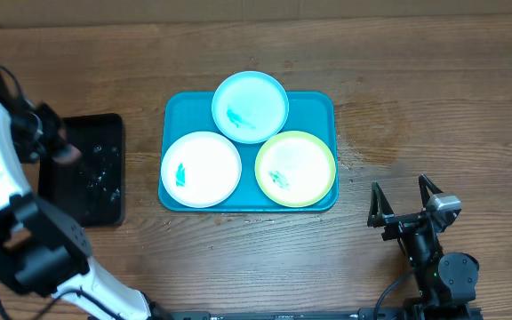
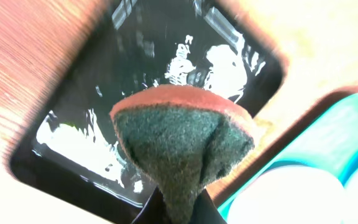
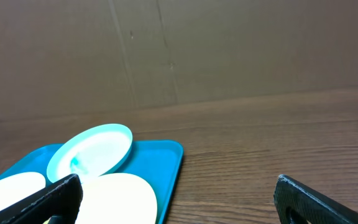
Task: Clean dirty plates on tray and stack at the side
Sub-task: 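Scrub the white plate's green smear with the sponge in the left gripper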
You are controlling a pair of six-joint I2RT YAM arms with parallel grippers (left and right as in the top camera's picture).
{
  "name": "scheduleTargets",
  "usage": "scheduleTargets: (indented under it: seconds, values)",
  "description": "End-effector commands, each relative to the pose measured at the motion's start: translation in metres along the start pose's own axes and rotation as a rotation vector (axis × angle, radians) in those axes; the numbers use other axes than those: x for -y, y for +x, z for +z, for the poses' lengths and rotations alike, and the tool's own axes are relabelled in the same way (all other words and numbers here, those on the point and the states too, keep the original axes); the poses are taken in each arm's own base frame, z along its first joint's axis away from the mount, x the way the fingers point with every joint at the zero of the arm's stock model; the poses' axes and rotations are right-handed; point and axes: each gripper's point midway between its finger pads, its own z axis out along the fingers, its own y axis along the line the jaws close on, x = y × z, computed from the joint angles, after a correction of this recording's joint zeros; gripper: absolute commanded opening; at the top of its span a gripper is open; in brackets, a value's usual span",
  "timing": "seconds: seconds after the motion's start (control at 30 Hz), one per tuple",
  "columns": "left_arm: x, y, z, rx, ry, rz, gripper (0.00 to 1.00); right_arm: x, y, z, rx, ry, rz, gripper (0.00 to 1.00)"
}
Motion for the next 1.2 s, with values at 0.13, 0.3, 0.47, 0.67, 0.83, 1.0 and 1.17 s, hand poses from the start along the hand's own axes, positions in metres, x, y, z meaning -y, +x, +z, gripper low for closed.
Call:
scheduleTargets:
  seconds: [0.13,0.3,0.47,0.67,0.83,1.0,1.17]
  values:
    - [-0.014,0.018,0.052,0.035,-0.099,-0.11,0.04,0.001,0.002,0.0,0.004,0.002,-0.002,1.0]
    - [-0.01,0.042,0.09,-0.073,-0.044,-0.092,0.04,0.001,0.002,0.0,0.003,0.002,-0.002,1.0]
    - [0.019,0.019,0.016,-0.012,0.118,-0.051,0.04,0.001,0.002,0.0,0.004,0.002,-0.002,1.0]
    - [0.1,0.035,-0.067,0.069,0.447,0.218,0.04,0.0,0.002,0.0,0.003,0.002,-0.002,1.0]
    - [0.147,0.087,-0.059,-0.039,0.462,0.391,0.04,0.001,0.002,0.0,0.003,0.002,-0.002,1.0]
    - [0.181,0.149,-0.009,-0.202,0.41,0.542,0.04,0.0,0.002,0.0,0.003,0.002,-0.002,1.0]
    - [0.187,0.201,0.06,-0.302,0.257,0.619,0.04,0.001,0.002,0.0,0.003,0.002,-0.002,1.0]
